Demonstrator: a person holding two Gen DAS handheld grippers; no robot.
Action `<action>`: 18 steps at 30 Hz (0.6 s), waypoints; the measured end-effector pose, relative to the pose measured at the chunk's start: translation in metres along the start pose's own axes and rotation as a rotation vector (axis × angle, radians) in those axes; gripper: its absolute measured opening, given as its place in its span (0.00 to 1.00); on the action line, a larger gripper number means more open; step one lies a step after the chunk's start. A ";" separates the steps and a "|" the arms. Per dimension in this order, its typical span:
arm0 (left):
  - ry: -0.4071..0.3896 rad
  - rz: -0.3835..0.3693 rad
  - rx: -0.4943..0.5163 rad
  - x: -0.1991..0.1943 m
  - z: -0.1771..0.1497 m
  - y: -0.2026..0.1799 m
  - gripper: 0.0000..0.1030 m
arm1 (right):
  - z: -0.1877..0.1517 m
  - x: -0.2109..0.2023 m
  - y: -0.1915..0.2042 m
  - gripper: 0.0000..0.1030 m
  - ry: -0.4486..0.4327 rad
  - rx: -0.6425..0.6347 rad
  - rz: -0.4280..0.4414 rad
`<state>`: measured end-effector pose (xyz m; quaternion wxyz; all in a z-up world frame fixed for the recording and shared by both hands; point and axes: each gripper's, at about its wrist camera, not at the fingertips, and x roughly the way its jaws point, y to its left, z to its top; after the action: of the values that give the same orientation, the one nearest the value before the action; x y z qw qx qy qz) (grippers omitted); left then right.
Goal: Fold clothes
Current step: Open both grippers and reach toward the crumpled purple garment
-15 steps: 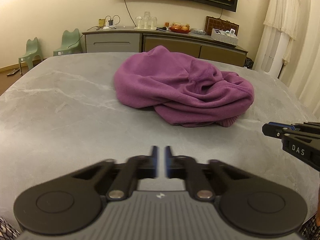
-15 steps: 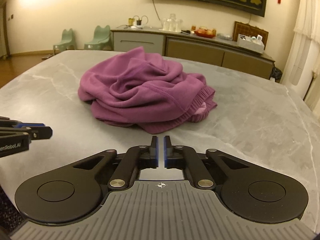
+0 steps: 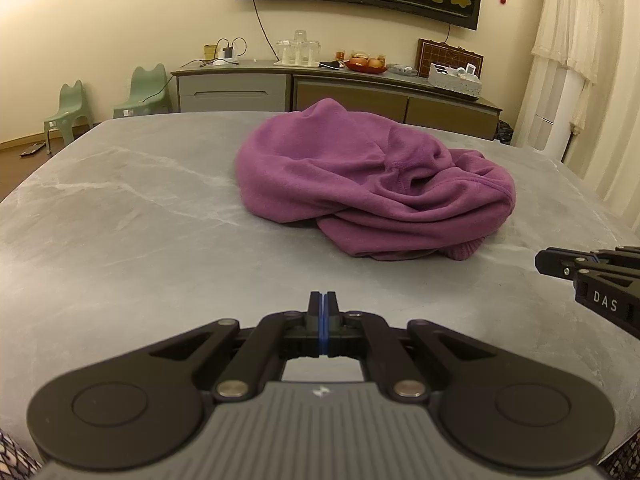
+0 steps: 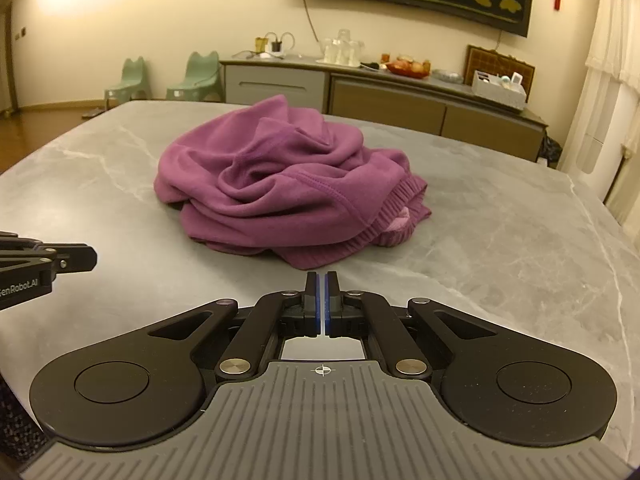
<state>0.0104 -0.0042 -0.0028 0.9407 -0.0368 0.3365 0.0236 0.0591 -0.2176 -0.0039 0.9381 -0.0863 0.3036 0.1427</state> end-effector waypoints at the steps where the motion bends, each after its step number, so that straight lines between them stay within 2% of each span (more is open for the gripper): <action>1: 0.000 0.003 0.000 0.001 0.000 0.000 0.01 | 0.000 0.000 -0.001 0.00 0.001 0.003 0.001; 2: 0.000 0.005 0.000 0.001 0.001 -0.001 0.01 | 0.000 0.001 -0.001 0.00 0.002 0.004 -0.001; 3: 0.004 0.007 -0.001 0.001 0.001 -0.001 0.08 | 0.000 0.001 -0.001 0.01 0.002 0.006 -0.003; 5: 0.015 0.012 -0.004 0.001 0.001 -0.001 0.30 | 0.000 0.001 -0.001 0.13 -0.001 0.009 -0.013; 6: 0.020 0.014 -0.006 0.001 0.001 -0.001 0.56 | 0.000 0.002 -0.001 0.30 -0.003 0.011 -0.024; 7: 0.011 0.008 -0.016 0.001 0.001 0.000 0.77 | 0.000 0.002 -0.001 0.58 -0.008 0.009 -0.035; 9: -0.008 -0.011 -0.037 0.000 0.003 -0.001 0.85 | 0.000 0.002 -0.001 0.81 -0.022 0.004 -0.056; 12: 0.003 -0.033 -0.026 0.001 0.017 -0.005 0.89 | 0.001 0.003 -0.001 0.83 -0.030 -0.001 -0.065; 18: -0.061 -0.032 0.032 0.006 0.066 -0.008 0.98 | 0.001 0.010 -0.002 0.85 -0.011 -0.003 -0.069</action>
<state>0.0572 -0.0060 0.0453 0.9512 -0.0264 0.3075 0.0045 0.0681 -0.2172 -0.0089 0.9440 -0.0973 0.2951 0.1109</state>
